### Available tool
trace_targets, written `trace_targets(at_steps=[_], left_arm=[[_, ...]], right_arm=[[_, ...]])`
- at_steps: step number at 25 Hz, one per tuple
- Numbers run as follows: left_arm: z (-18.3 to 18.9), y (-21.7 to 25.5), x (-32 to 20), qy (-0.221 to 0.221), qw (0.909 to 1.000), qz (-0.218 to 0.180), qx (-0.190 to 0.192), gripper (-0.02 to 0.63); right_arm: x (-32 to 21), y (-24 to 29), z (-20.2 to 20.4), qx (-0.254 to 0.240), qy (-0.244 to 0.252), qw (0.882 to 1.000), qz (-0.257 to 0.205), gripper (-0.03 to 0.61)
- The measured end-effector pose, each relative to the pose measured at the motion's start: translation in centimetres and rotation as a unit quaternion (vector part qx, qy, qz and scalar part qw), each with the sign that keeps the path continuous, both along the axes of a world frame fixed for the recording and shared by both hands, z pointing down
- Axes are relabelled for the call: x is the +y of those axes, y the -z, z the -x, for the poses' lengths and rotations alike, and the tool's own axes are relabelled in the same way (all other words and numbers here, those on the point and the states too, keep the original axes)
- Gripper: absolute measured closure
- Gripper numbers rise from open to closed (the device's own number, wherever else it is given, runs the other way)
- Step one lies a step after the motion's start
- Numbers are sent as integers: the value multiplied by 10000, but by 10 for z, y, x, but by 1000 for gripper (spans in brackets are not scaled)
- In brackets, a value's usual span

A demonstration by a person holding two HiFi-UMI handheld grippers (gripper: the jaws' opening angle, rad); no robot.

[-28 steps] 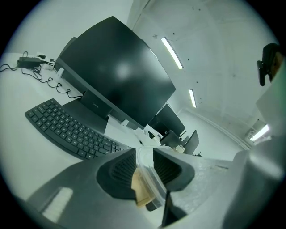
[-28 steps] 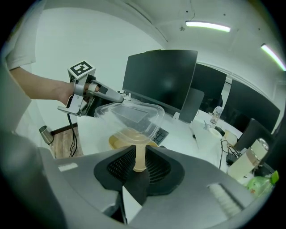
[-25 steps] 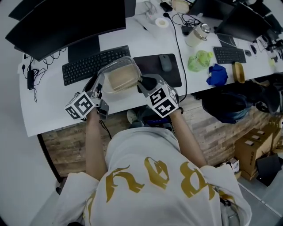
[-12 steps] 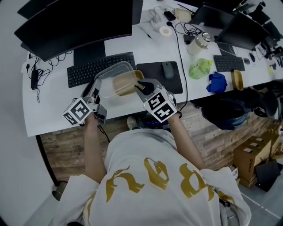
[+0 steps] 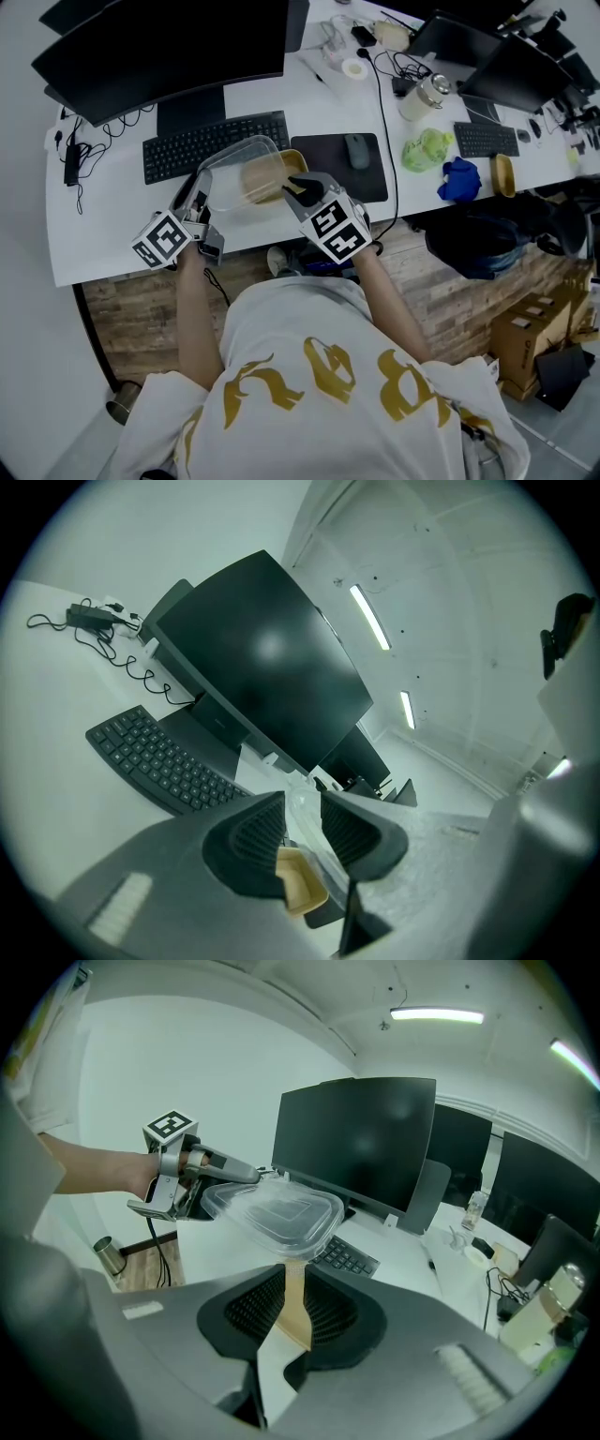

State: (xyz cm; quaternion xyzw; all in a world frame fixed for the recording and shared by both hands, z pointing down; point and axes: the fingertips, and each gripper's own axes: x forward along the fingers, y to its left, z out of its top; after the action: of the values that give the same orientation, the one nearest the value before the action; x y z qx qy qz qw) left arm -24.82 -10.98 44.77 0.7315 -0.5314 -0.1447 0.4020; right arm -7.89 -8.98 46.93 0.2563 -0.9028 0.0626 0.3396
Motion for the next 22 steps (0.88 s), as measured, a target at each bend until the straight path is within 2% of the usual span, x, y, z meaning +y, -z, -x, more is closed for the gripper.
trace_targets(at_steps=[22], left_arm=[[-13,-3,6,-28,10000,57,27,503]], right_arm=[[11,-2,-9,-109,-28,9998,132,491]])
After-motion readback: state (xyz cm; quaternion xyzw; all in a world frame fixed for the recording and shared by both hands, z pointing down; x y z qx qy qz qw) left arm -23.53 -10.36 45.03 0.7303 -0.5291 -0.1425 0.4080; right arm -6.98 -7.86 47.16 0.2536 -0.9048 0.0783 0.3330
